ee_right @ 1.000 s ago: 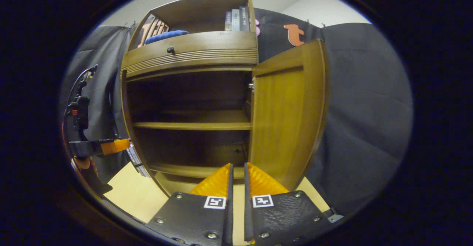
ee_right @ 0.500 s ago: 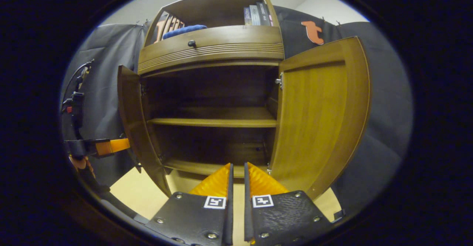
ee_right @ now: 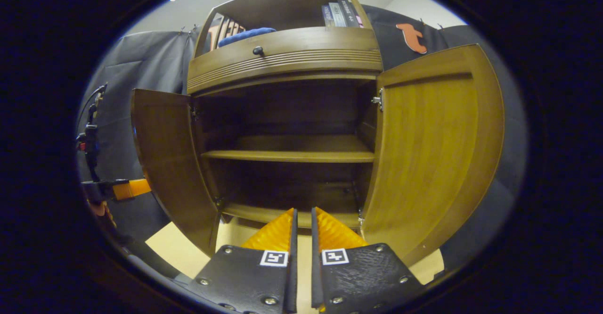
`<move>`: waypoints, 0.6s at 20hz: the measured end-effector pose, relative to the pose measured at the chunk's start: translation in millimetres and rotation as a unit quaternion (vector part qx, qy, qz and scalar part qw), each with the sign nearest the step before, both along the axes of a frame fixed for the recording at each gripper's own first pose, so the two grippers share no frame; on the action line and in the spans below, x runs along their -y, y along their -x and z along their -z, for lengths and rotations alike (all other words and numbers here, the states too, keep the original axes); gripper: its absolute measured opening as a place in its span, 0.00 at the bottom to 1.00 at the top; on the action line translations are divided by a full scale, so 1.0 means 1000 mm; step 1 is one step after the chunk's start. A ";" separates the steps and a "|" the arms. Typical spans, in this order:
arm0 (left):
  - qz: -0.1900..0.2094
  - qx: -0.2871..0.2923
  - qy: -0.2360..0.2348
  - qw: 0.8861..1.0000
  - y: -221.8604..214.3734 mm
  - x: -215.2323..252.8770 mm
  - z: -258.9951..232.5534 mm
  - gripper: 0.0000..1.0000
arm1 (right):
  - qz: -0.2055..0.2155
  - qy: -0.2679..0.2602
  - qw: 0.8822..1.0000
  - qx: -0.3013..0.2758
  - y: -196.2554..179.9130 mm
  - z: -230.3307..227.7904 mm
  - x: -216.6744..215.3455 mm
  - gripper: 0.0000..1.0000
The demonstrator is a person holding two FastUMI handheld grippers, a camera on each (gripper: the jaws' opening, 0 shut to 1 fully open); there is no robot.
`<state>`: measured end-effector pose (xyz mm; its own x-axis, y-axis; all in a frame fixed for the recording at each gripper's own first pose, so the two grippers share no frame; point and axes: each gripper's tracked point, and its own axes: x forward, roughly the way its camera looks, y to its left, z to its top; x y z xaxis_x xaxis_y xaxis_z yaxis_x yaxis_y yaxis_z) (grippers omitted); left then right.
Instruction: Open the right door of the double-door shoe cabinet with the right hand, and open the left door with the left hand.
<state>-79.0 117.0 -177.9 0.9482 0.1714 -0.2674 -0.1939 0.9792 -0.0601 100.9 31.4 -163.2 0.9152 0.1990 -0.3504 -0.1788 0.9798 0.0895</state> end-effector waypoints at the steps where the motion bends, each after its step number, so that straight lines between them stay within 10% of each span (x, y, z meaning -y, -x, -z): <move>1: 0.005 0.002 -0.004 1.000 0.001 -0.003 0.000 0.13 | -0.006 -0.002 1.000 -0.001 -0.002 0.001 -0.005 0.12; 12: -0.007 0.020 -0.023 1.000 0.015 -0.055 -0.008 0.07 | -0.036 -0.017 0.999 -0.001 -0.015 0.002 -0.034 0.12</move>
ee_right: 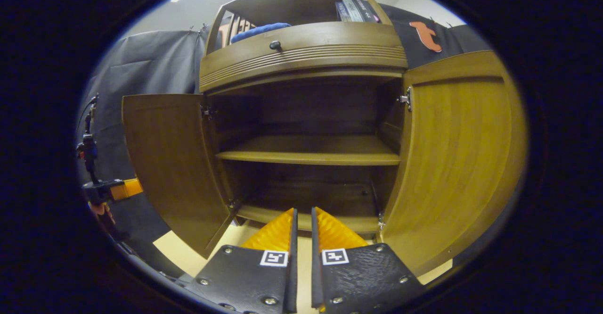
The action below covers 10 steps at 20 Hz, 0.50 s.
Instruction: Open the right door of the double-door shoe cabinet with the right hand, and open the left door with the left hand.
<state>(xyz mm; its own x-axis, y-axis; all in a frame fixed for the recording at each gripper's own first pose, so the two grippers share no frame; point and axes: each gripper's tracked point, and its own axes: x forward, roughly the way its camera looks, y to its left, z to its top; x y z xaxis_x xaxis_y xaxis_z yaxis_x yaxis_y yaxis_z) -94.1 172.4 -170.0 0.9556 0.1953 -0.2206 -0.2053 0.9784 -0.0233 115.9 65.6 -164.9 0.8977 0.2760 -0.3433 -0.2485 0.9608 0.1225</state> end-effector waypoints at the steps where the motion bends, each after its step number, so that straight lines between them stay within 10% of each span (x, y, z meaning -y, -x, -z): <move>1: 0.003 0.002 0.001 1.000 0.000 -0.002 -0.001 0.11 | -0.002 -0.002 1.000 0.000 -0.002 0.000 -0.001 0.12; 10: -0.003 0.009 0.002 1.000 0.005 -0.032 -0.007 0.07 | -0.009 -0.009 1.000 0.003 -0.011 0.001 -0.005 0.12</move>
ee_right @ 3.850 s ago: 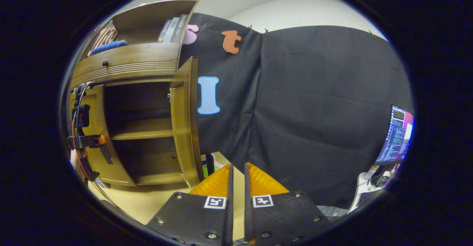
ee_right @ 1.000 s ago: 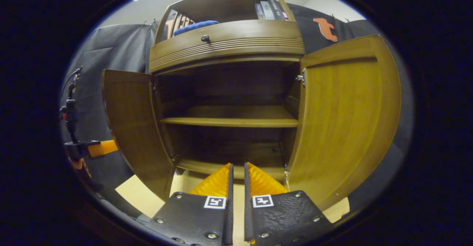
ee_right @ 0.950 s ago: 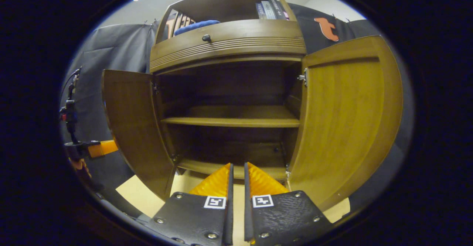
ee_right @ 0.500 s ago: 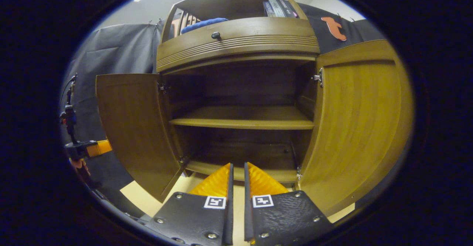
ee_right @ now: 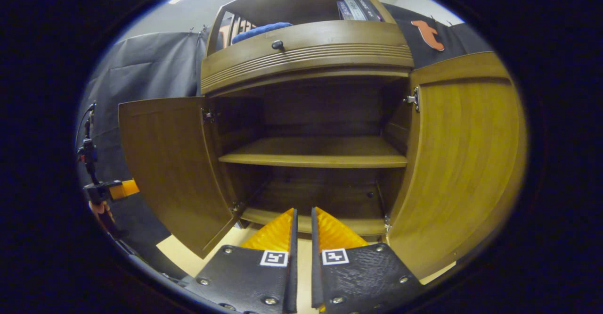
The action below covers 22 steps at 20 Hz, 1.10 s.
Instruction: Open the right door of the double-door shoe cabinet with the right hand, and open the left door with the left hand.
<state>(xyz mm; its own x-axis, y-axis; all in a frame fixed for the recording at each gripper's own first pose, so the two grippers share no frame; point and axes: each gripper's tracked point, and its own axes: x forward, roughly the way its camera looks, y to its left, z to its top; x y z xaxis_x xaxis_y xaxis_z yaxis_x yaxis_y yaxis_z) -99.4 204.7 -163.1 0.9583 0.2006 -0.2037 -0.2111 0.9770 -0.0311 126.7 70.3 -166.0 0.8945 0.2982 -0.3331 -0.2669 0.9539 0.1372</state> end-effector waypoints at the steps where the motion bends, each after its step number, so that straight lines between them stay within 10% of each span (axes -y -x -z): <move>1: -0.003 0.001 0.001 1.000 0.001 -0.002 -0.001 0.07 | -0.001 -0.001 1.000 0.000 -0.001 0.000 0.000 0.12; 13: -0.083 0.035 -0.010 0.996 0.023 -0.035 -0.042 0.07 | 0.001 -0.005 1.000 0.004 0.000 -0.009 0.004 0.12; 22: -0.127 0.112 -0.083 0.982 0.032 -0.024 -0.175 0.01 | 0.018 -0.012 0.998 0.051 -0.001 -0.058 0.017 0.12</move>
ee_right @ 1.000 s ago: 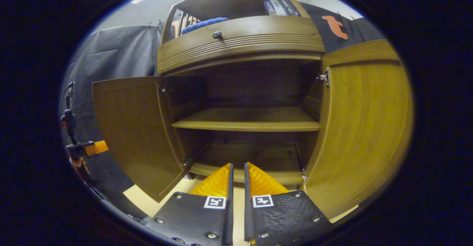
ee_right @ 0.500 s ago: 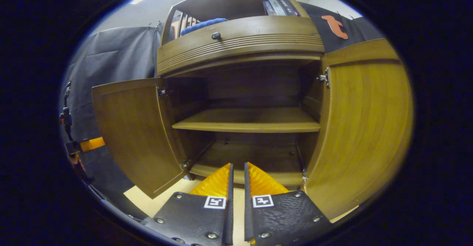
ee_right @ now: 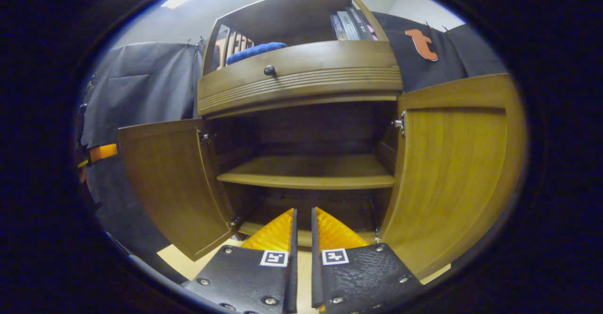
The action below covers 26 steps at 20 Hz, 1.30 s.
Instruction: Open the right door of the double-door shoe cabinet with the right hand, and open the left door with the left hand.
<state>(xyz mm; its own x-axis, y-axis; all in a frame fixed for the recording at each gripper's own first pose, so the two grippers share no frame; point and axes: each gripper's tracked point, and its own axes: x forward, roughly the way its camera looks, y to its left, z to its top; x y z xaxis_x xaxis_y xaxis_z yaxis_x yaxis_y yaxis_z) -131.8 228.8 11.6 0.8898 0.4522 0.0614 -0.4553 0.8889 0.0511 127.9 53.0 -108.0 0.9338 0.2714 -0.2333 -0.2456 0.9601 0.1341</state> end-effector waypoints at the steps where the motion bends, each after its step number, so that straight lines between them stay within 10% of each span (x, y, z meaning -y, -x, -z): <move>1: 0.008 0.002 -0.004 1.000 -0.001 0.005 -0.009 0.00 | 0.000 0.001 1.000 0.007 0.000 -0.008 0.000 0.12; 17: 0.273 0.009 0.019 0.962 -0.093 0.211 0.001 0.01 | 0.062 0.018 0.994 0.092 0.008 -0.105 0.010 0.12; 26: 0.306 -0.020 0.019 0.951 -0.113 0.260 0.040 0.00 | 0.097 0.021 0.991 0.094 0.011 -0.112 0.026 0.17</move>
